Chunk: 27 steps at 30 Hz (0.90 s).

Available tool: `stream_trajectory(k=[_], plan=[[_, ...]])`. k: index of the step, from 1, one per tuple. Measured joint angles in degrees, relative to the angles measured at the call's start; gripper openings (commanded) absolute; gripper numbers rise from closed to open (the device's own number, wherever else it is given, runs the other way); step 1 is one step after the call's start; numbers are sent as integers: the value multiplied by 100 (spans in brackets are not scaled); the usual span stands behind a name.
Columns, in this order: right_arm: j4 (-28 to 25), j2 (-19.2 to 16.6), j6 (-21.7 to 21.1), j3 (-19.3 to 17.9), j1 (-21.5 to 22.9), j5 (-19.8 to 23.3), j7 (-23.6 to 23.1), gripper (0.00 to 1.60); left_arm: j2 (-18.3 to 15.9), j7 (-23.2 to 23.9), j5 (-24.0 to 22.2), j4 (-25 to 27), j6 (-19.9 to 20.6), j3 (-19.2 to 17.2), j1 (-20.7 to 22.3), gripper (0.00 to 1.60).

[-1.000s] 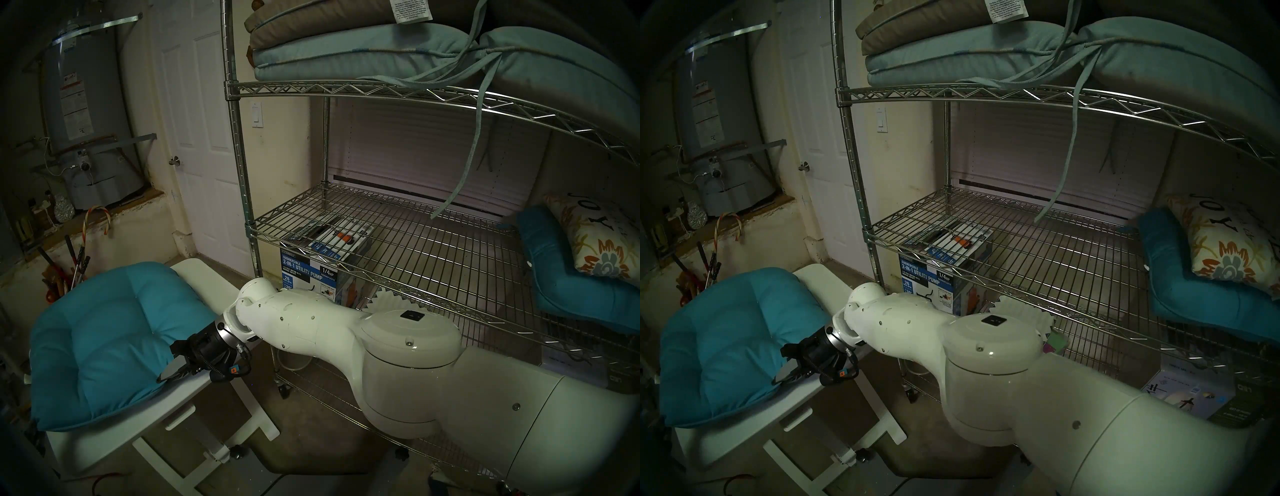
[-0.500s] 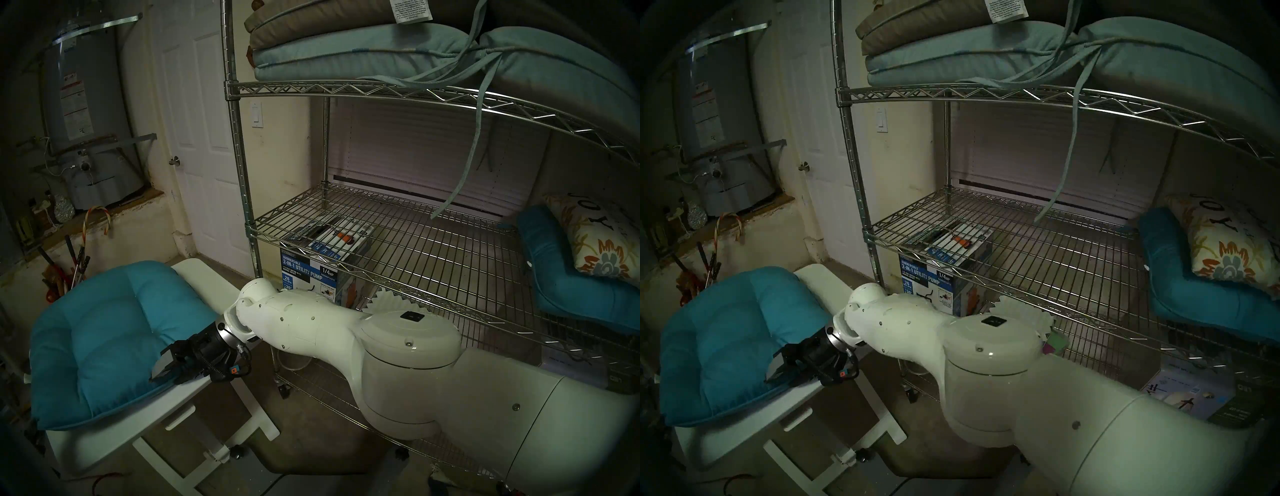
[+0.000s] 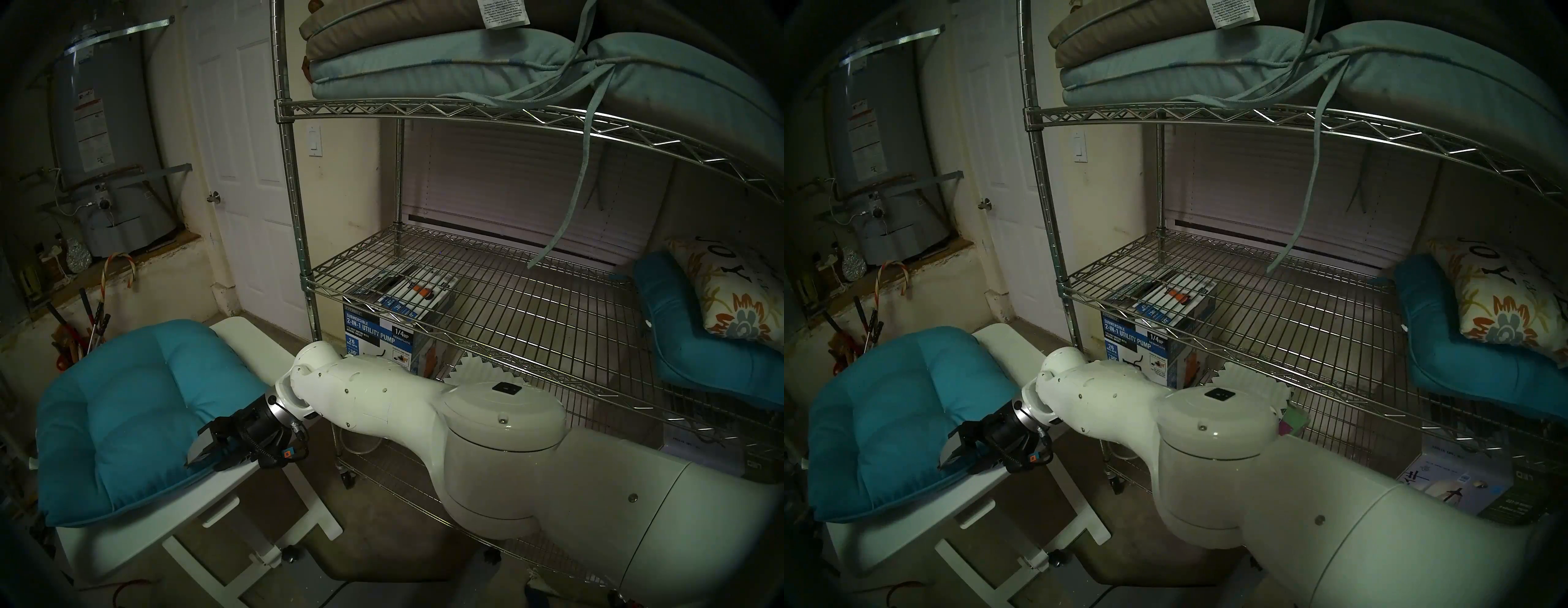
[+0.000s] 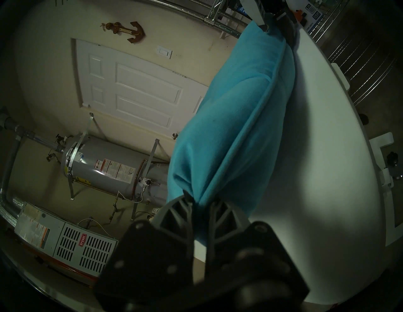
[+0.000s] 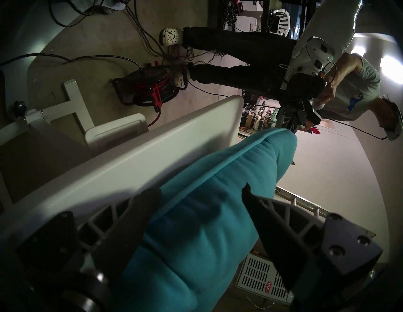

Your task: Take cushion off the shelf

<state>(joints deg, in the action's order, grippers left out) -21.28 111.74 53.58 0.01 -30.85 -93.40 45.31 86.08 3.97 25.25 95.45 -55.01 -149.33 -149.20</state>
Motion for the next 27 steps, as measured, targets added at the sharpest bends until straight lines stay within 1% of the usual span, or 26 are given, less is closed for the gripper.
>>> stream_trajectory(k=[5, 14, 19, 27], plan=[[-161, -95, 16, -21, -10, -19, -33, 160, -3, -31, 9, 5, 1, 15, -18, 0], [-557, -420, 101, -81, -40, -31, -157, 160, 0, -84, 37, 17, 11, 41, -52, 0], [-818, -721, 146, -103, -76, -17, -299, 160, 3, -119, 48, 28, 25, 46, -74, 0], [-1393, -1239, 148, -196, -150, 61, -530, 160, 6, -172, 66, 70, 28, 68, -114, 0]])
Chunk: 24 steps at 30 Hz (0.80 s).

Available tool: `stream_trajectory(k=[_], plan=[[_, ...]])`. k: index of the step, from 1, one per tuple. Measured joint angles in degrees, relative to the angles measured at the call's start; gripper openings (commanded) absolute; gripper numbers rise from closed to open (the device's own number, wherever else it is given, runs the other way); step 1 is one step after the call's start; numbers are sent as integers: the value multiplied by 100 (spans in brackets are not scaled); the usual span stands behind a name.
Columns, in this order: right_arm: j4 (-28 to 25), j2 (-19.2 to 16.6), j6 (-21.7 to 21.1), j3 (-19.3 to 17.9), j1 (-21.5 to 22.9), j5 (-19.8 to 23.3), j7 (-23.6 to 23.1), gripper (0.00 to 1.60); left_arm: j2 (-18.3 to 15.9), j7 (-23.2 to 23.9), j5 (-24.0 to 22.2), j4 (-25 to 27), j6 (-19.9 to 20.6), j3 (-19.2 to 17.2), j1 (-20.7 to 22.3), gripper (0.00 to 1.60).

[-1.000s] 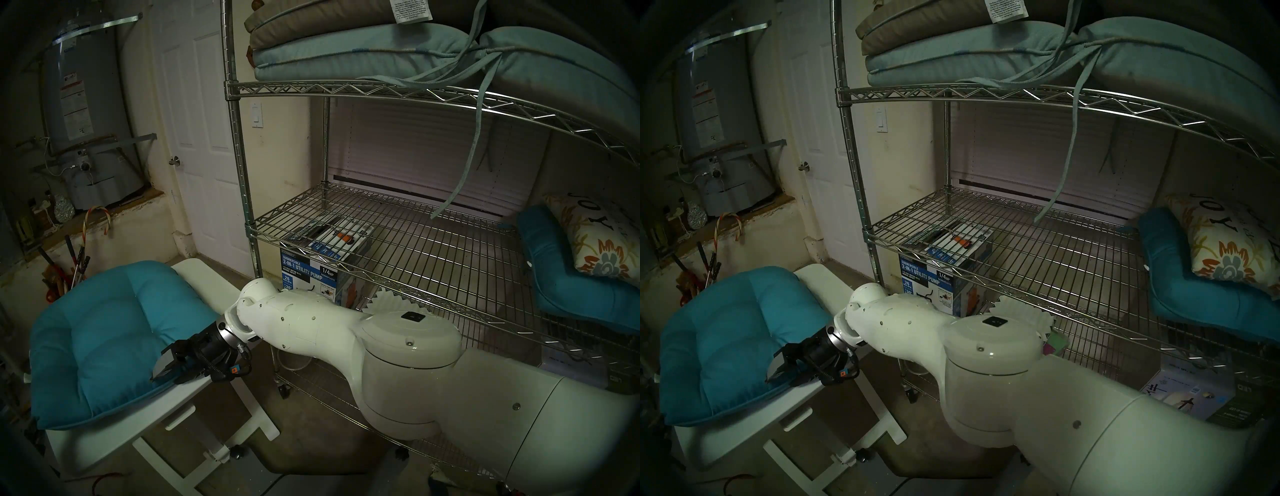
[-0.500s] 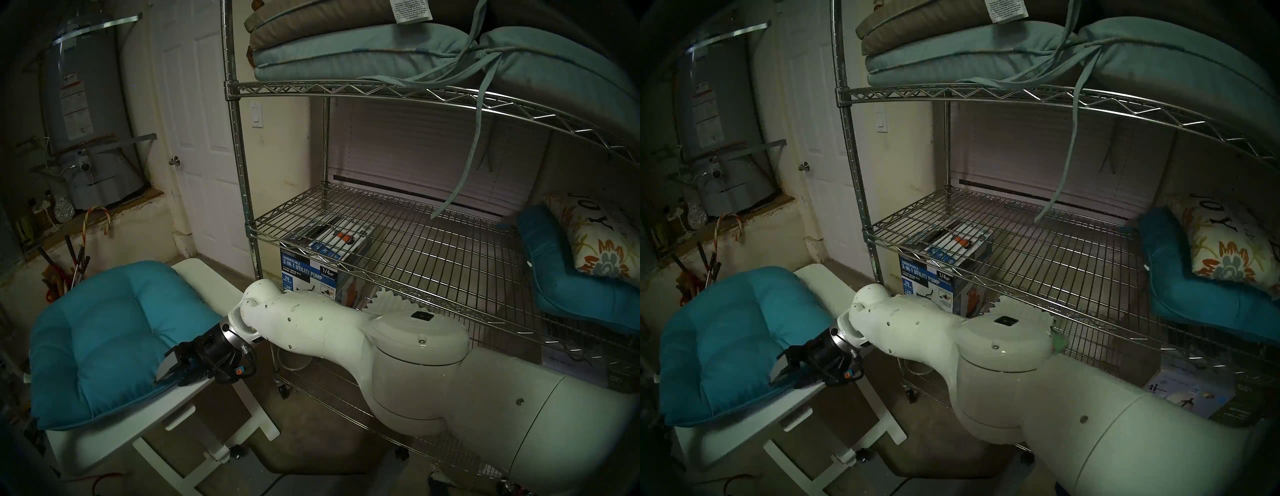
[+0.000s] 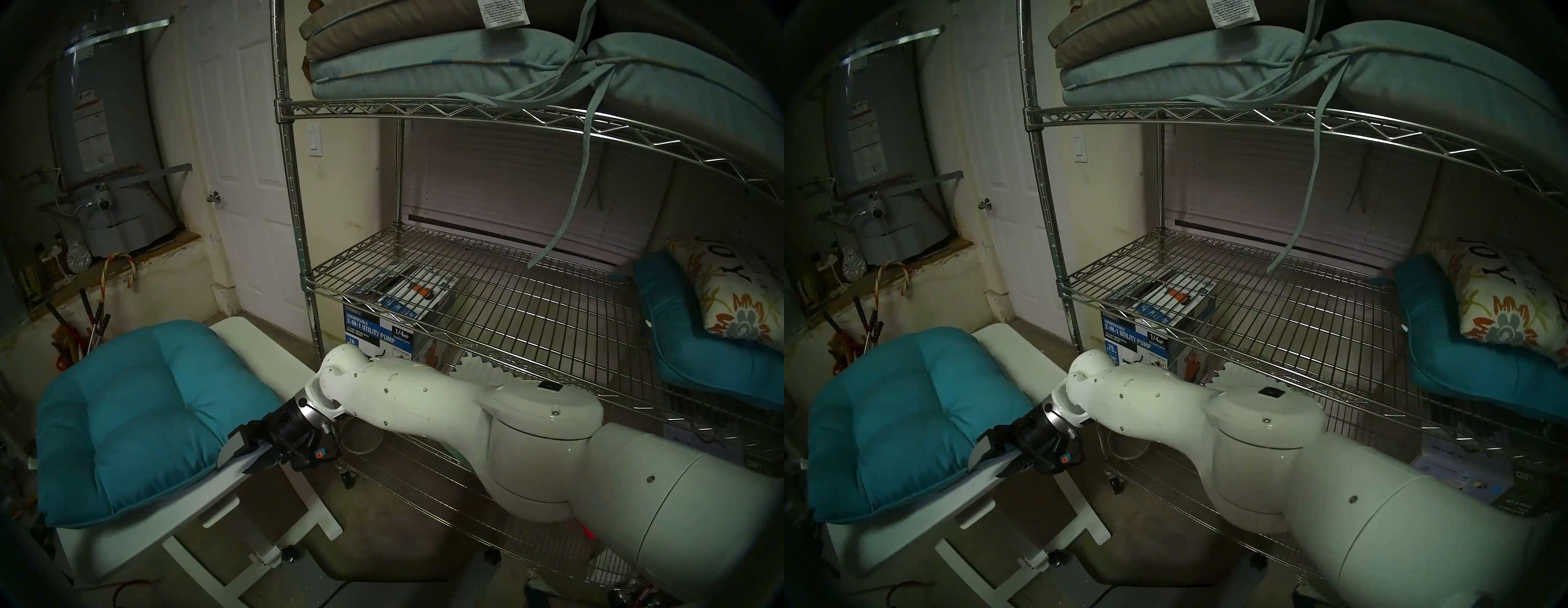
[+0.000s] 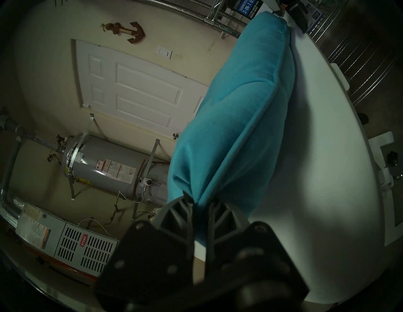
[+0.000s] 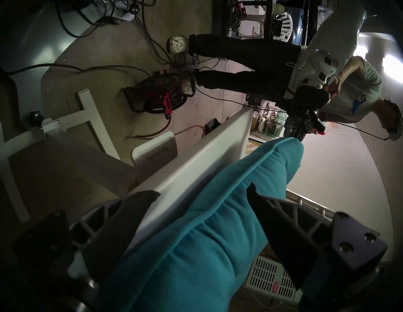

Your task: Take cushion off the shelf

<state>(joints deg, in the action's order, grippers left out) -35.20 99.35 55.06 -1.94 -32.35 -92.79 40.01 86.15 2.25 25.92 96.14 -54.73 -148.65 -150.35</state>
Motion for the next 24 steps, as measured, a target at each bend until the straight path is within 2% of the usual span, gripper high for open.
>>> stream_trajectory(k=[12, 13, 14, 24], plan=[[-917, -858, 1, -165, -180, 155, -491, 160, -1, -59, 27, 27, -10, 28, -33, 0], [-1043, -960, 1, -199, -204, 185, -575, 160, -2, -68, 30, 27, -11, 34, -35, 69], [-1132, -1035, 1, -225, -223, 210, -643, 160, -2, -74, 34, 27, -11, 38, -36, 160], [-1872, -1574, 0, -510, -460, 499, -1456, 160, 2, -150, 99, 30, -14, 39, -37, 160]])
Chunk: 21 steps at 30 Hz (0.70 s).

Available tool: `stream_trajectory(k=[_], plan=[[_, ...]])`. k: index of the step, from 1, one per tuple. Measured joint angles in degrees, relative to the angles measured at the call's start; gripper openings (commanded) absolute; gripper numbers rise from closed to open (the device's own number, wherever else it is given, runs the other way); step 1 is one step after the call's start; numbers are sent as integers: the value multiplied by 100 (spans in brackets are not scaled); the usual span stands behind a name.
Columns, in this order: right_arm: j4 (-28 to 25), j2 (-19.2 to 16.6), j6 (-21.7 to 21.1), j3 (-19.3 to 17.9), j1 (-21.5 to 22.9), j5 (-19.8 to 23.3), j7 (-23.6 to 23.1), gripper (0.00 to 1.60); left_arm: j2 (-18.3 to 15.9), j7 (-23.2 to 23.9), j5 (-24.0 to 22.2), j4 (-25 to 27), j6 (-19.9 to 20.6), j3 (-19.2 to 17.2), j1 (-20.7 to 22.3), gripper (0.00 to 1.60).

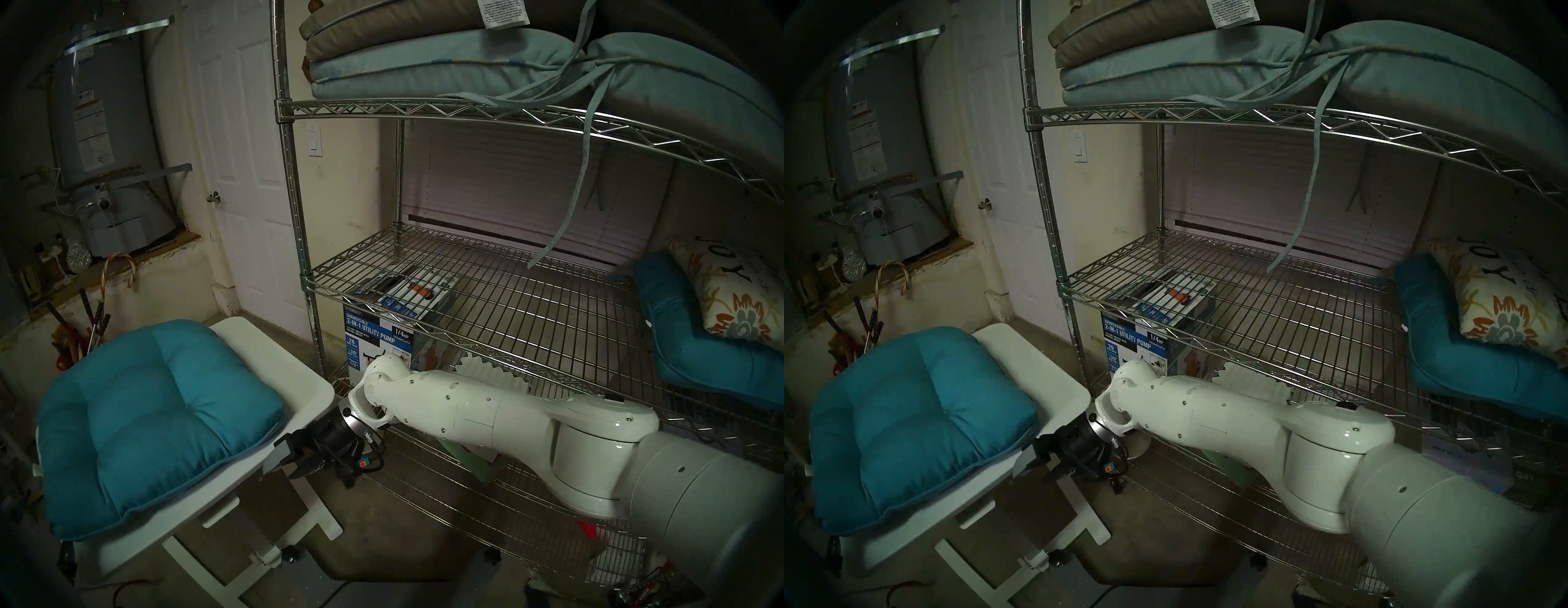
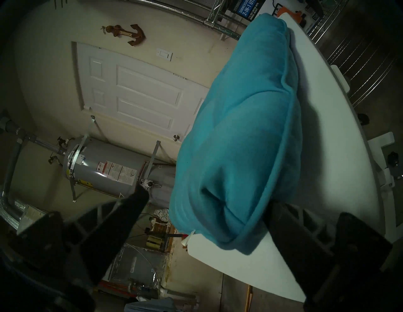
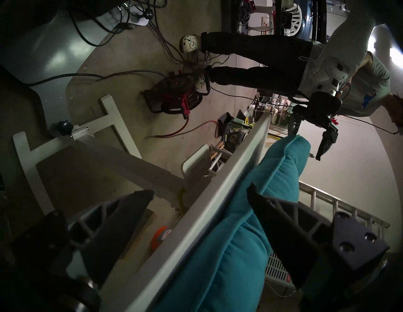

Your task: Take cushion off the shelf

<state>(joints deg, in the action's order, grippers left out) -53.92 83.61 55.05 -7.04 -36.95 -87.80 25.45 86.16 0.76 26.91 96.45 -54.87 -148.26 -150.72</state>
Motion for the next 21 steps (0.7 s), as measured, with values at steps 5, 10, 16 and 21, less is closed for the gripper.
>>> stream_trajectory(k=[5, 10, 16, 21], plan=[[-259, -159, -17, -144, -117, 157, -373, 160, 1, -27, 37, 0, 0, 0, 4, 160], [-411, -258, -65, -247, -209, 270, -607, 160, 8, -38, 58, 10, 0, 7, 4, 160], [-506, -324, -107, -319, -288, 350, -769, 160, 50, -27, 68, 61, 1, 46, -16, 160], [-538, -333, -128, -347, -332, 380, -849, 160, 113, 105, -12, 205, 130, 135, -99, 160]])
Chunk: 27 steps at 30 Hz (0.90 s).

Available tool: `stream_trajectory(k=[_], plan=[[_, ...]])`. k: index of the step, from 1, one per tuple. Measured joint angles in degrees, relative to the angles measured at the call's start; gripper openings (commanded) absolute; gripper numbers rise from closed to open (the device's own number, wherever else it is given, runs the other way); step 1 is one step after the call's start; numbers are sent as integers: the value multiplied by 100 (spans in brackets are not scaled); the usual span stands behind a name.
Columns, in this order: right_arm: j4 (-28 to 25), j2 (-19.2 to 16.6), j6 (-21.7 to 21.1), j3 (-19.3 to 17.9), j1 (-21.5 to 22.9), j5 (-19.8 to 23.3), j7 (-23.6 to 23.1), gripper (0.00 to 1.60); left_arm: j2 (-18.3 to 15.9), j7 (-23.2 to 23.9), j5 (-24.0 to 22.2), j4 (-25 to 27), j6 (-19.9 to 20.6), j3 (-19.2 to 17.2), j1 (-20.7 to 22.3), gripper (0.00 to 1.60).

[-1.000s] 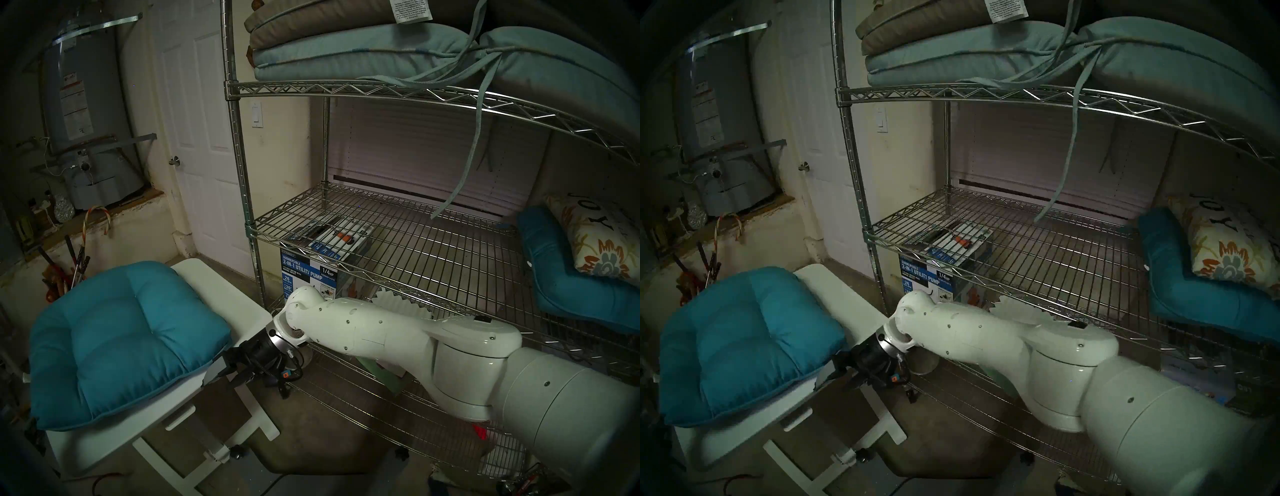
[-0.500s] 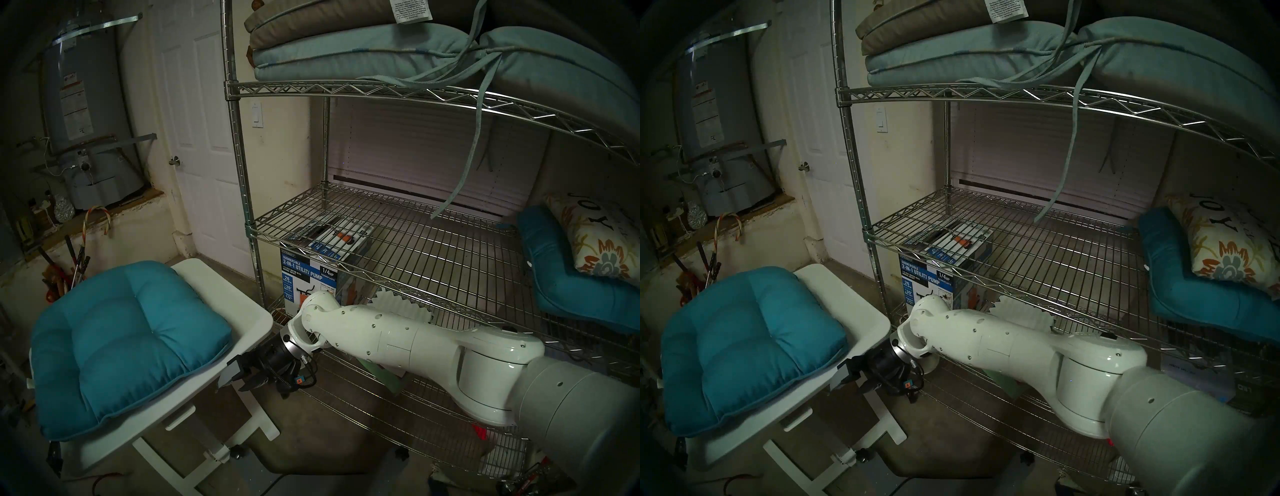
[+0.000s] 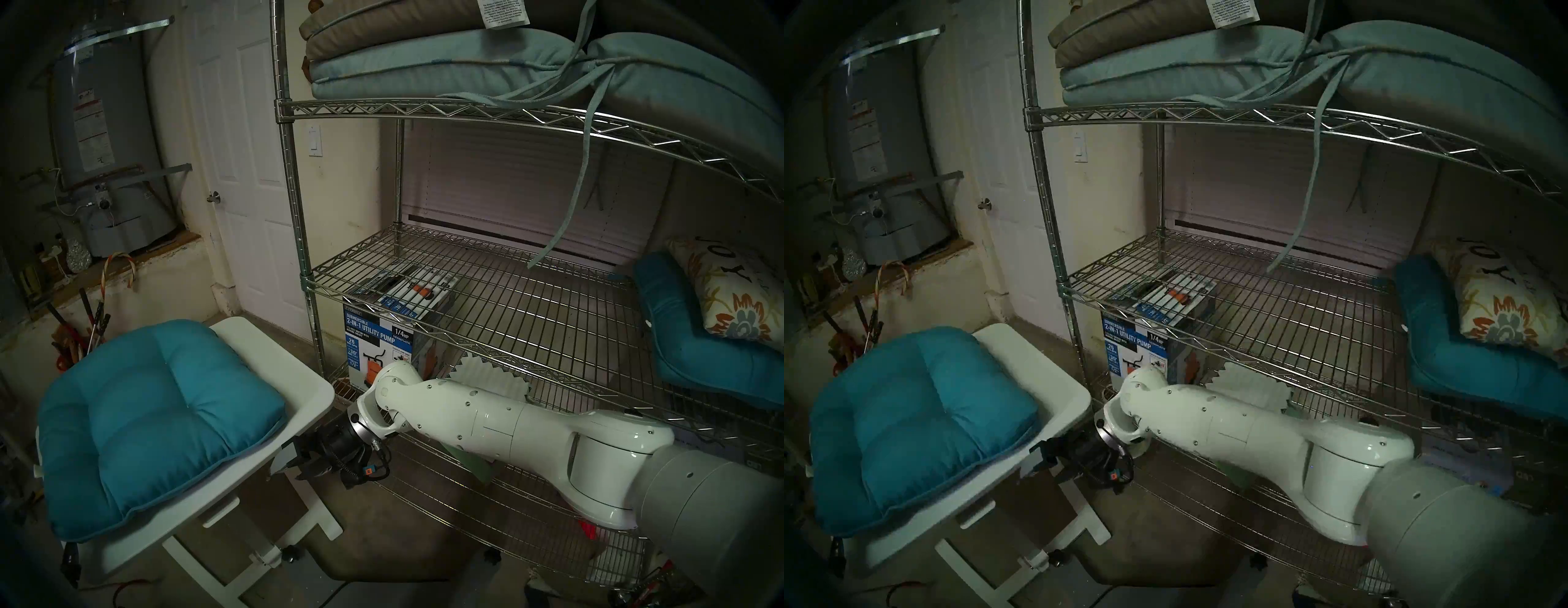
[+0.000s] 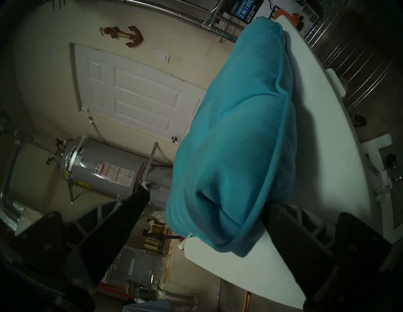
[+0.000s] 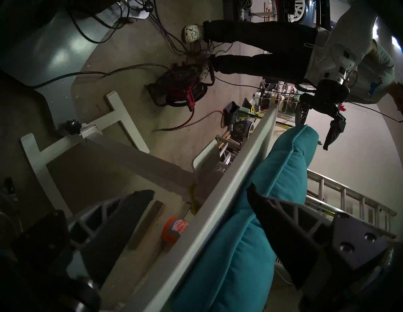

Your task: Take cushion off the shelf

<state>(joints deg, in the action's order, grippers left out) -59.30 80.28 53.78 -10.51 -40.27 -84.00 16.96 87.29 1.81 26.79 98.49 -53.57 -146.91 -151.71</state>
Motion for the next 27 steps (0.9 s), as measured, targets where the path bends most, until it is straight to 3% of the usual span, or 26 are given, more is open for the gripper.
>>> stream_trajectory(k=[10, 27], plan=[[-33, 7, -36, -40, -19, 24, -19, 160, 153, 437, -106, 293, 416, 61, -162, 160], [-58, 1, -102, -42, -22, 22, 6, 160, 479, 810, -42, 667, 366, 87, -340, 160]])
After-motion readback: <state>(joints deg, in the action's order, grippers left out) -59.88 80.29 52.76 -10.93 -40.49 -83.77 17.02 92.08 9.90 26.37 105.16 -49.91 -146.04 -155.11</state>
